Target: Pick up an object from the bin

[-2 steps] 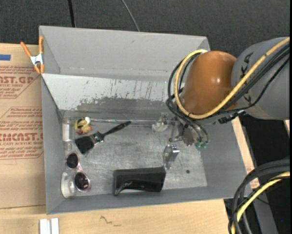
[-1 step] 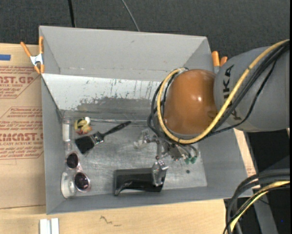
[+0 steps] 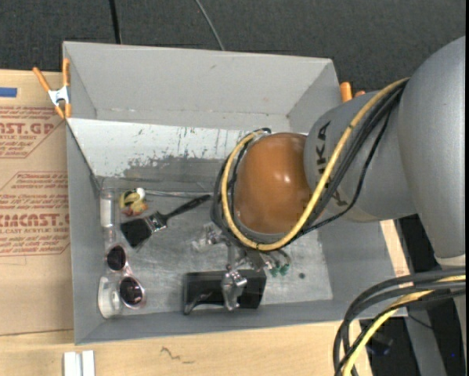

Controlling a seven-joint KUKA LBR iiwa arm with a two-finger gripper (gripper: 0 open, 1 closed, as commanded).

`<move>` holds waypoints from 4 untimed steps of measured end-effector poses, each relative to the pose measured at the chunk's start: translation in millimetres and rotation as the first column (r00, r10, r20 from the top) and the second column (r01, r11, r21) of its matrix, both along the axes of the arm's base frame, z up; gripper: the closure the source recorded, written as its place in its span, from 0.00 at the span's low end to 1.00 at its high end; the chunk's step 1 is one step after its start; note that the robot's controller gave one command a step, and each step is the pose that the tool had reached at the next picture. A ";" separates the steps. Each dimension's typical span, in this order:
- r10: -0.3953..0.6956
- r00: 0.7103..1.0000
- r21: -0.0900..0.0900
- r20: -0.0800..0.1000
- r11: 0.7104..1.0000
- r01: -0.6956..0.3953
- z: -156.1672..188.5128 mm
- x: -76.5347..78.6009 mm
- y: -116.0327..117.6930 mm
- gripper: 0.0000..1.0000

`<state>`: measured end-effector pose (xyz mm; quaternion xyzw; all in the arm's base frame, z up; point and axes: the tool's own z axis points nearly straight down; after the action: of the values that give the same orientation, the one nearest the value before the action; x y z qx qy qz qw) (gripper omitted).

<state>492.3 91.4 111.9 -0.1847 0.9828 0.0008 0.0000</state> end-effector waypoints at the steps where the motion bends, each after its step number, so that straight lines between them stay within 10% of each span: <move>1: -0.030 0.999 0.003 0.014 1.000 0.030 -35.0 -4.9 -4.2 0.00; 2: -0.023 1.000 -0.002 0.016 1.000 0.023 -37.4 0.8 12.0 1.00; 4: -0.024 1.000 -0.002 0.010 1.000 0.024 -34.2 -0.7 12.2 1.00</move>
Offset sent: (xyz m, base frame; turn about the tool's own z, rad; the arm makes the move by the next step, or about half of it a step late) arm -0.0045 0.0140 -0.0419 0.0188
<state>491.6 103.6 77.7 -0.1730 0.9849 -0.0011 0.0047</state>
